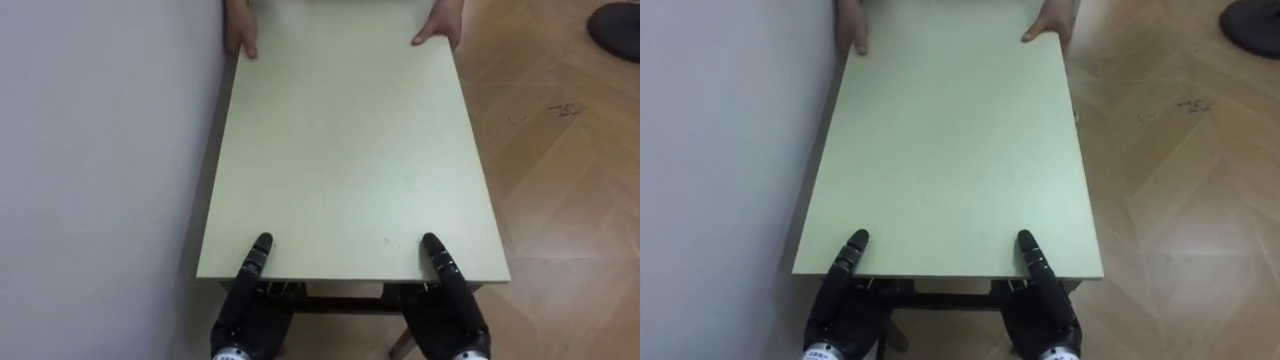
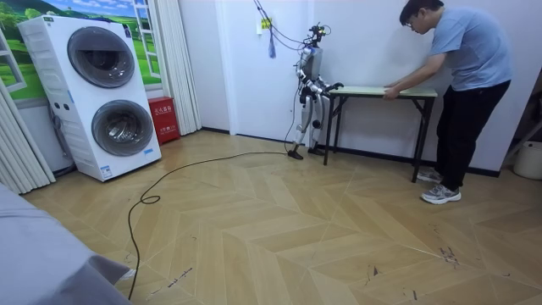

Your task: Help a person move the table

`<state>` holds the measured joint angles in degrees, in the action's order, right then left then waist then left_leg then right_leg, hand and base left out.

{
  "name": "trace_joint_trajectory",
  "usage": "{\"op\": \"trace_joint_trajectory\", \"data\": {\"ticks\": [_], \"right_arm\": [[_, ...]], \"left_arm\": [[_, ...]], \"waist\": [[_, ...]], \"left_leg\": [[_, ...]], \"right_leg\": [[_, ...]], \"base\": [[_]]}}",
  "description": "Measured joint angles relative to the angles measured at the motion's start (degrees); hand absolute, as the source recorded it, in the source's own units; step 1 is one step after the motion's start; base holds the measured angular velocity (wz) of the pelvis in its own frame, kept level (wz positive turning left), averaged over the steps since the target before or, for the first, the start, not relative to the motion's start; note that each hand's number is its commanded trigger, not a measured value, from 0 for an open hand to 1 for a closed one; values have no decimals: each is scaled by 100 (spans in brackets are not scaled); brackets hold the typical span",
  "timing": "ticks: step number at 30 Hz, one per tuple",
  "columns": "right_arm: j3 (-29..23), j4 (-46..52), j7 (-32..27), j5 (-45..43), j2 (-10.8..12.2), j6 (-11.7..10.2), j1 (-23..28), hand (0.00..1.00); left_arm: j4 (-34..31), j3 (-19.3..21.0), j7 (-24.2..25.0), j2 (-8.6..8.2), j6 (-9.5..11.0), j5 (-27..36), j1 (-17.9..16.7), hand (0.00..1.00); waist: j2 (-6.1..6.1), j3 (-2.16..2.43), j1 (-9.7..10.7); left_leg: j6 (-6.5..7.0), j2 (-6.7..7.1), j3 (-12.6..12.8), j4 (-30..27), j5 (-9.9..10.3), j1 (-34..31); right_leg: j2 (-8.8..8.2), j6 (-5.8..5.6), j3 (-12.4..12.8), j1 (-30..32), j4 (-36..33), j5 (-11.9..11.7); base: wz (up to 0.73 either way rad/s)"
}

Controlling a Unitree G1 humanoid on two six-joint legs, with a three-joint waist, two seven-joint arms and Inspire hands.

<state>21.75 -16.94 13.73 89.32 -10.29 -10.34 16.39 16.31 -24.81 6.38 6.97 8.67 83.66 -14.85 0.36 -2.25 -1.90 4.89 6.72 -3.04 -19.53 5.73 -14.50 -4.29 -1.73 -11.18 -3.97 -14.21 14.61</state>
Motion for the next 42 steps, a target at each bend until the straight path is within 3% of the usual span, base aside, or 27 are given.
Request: {"op": "trace_joint_trajectory", "data": {"ticks": [1,2,3,4,5,8,10,13,21,28,39,42], "right_arm": [[-49,-52,21,-39,46,41,4,100],[-67,-62,21,-63,71,49,5,100],[-86,-67,21,-88,99,55,19,100],[-110,-67,20,-96,115,77,38,54],[-123,-68,20,-96,114,105,43,0],[-166,-129,21,-110,113,170,46,0],[-163,-228,112,-236,93,207,39,0],[-158,-258,270,-442,23,287,37,0],[-72,-264,452,-640,-185,417,33,0],[-52,-264,710,-816,-233,624,22,0],[-47,-490,1126,-1206,-225,624,-33,0],[-45,-492,1306,-1612,-221,627,-28,0]], "left_arm": [[81,47,53,-57,-3,-37,5,72],[113,99,70,-83,-3,-68,8,41],[177,161,112,-127,-24,-139,21,0],[216,215,152,-132,-94,-194,24,0],[239,232,170,-128,-124,-225,28,0],[354,212,238,-1,-216,-798,55,0],[521,198,358,169,-271,-1287,119,0],[611,199,399,253,-332,-1600,130,0],[631,199,429,308,-429,-1951,125,0],[732,199,616,309,-507,-2197,127,0],[657,213,937,315,-500,-2177,195,0],[605,211,1080,311,-456,-2213,196,0]], "waist": [[-16,28,0],[-22,32,-6],[-20,34,-7],[-13,40,-7],[-11,45,-6],[7,75,-3],[55,111,-5],[92,133,3],[73,120,-10],[59,112,10],[-7,119,12],[-79,159,22]], "left_leg": [[0,6,2,4,0,7],[0,6,4,1,1,8],[0,5,4,-8,0,9],[0,0,3,-12,1,13],[0,-1,4,-12,1,17],[1,-6,12,-7,2,69],[0,-8,8,29,4,121],[-10,-10,-11,85,-5,167],[-83,-38,-21,115,-60,184],[-110,-35,-82,115,-112,175],[-70,-19,-81,27,-147,103],[-68,-10,-84,17,-148,73]], "right_leg": [[2,2,-1,-33,55,-6],[2,2,-2,-40,65,-6],[5,2,-4,-43,61,-6],[9,2,-1,-47,56,-6],[9,2,2,-48,52,-6],[8,2,26,-88,52,-6],[8,1,41,-132,54,-6],[11,1,55,-163,66,-5],[41,-1,-1,-178,124,-3],[53,3,-149,-174,196,-1],[48,15,-198,-165,265,34],[41,19,-253,-161,271,53]], "base": [[0],[0],[0],[0],[0],[-1],[-3],[0],[-3],[-5],[2],[7]]}}
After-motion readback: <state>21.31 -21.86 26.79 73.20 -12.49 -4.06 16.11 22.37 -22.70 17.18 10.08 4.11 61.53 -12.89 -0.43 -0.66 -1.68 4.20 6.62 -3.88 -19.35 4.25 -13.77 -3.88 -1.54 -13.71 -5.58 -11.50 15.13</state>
